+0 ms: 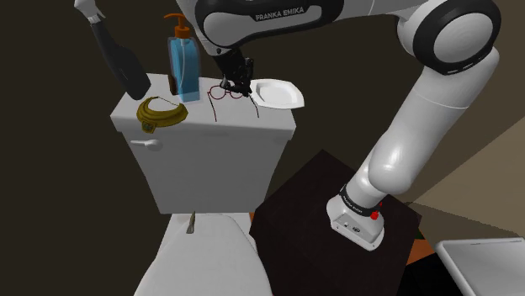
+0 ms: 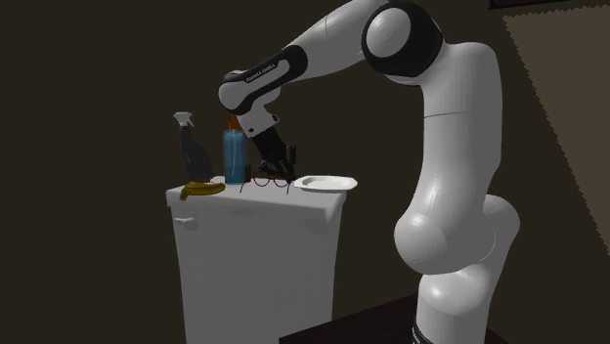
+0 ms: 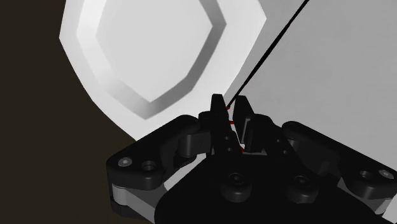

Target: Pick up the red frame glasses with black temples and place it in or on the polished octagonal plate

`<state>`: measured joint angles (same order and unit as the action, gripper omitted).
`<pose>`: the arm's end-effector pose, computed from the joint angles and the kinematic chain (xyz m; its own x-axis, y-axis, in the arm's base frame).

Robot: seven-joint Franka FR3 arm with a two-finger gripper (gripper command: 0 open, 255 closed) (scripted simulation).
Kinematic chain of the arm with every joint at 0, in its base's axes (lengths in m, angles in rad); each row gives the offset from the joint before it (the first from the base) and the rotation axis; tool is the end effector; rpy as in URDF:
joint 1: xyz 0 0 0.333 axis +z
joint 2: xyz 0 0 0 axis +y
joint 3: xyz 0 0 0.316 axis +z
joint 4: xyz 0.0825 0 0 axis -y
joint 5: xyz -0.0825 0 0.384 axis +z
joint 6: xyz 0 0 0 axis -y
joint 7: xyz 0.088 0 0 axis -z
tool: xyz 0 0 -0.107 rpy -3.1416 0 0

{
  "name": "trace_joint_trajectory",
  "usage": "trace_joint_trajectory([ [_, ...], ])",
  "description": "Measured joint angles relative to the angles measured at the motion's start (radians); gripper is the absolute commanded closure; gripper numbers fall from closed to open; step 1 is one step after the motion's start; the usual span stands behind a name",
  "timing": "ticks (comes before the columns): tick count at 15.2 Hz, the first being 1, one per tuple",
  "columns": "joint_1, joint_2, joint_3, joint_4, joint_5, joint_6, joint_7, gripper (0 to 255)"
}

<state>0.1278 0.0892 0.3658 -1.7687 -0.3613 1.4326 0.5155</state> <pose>0.4973 0.2137 0.4861 0.9799 -0.0390 -0.1954 0.0579 -0.8826 0.4666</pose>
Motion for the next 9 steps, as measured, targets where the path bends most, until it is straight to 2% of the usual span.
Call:
trace_joint_trajectory([
  [4, 0.0, 0.0, 0.0, 0.0, 0.0, 0.0, 0.0, 255],
  [9, 0.001, -0.003, 0.001, 0.049, -0.001, -0.048, -0.017, 255],
])
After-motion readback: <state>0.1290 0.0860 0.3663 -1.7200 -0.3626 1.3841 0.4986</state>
